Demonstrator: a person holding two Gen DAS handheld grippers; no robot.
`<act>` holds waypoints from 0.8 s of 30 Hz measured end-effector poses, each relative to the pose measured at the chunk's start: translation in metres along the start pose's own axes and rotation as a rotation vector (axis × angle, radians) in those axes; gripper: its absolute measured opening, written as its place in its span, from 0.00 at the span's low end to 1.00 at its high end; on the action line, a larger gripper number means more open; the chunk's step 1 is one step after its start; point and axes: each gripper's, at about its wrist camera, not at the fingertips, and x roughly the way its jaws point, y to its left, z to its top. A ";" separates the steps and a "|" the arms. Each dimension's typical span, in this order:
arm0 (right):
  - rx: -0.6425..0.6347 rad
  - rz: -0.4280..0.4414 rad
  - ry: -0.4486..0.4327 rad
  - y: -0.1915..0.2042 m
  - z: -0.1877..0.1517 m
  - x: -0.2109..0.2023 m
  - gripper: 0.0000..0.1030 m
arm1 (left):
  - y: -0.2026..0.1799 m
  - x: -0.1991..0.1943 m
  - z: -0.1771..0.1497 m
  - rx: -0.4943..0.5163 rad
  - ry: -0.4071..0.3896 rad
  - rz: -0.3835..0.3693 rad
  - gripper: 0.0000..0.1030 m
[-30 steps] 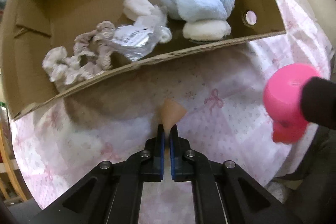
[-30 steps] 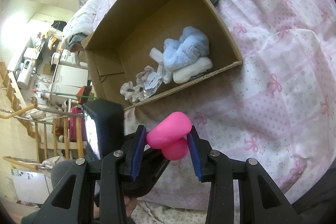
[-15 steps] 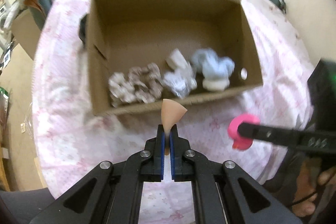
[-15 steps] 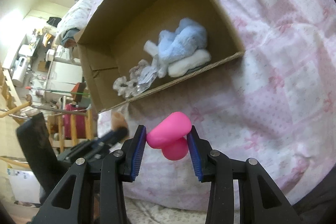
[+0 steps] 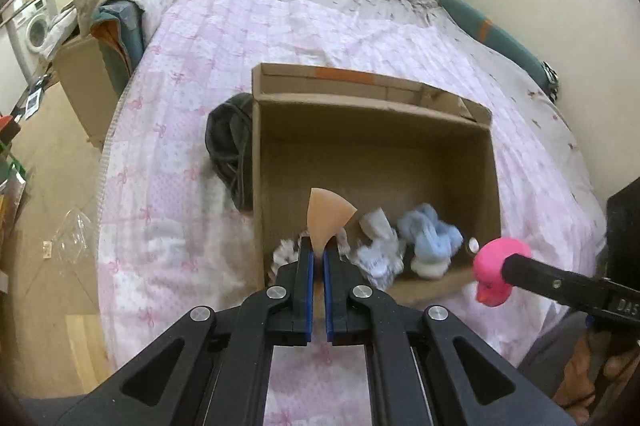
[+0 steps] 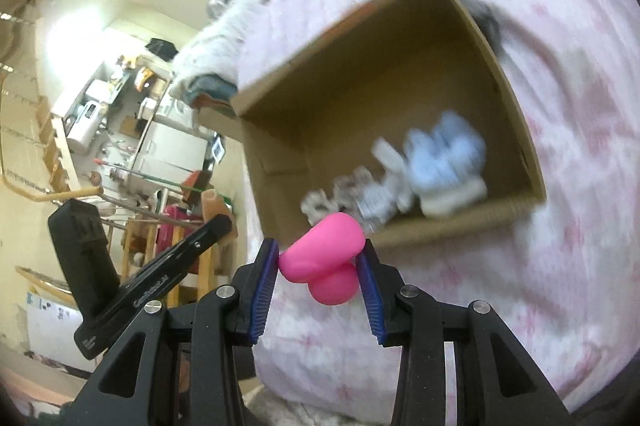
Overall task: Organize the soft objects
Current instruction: 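Carry the tan tube over the box with left tool while right tool carries the sponge, then open both tools over the box to drop the tube and sponge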
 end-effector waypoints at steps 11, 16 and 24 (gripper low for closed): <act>-0.153 -0.080 -0.042 0.008 0.048 0.026 0.41 | -0.013 0.051 0.004 0.059 0.009 0.004 0.04; -0.072 -0.122 0.011 -0.022 0.033 0.055 0.41 | -0.007 0.070 0.001 0.058 0.014 0.057 0.04; -0.117 -0.156 0.009 -0.020 0.040 0.069 0.41 | -0.013 0.079 -0.002 0.077 0.026 0.050 0.04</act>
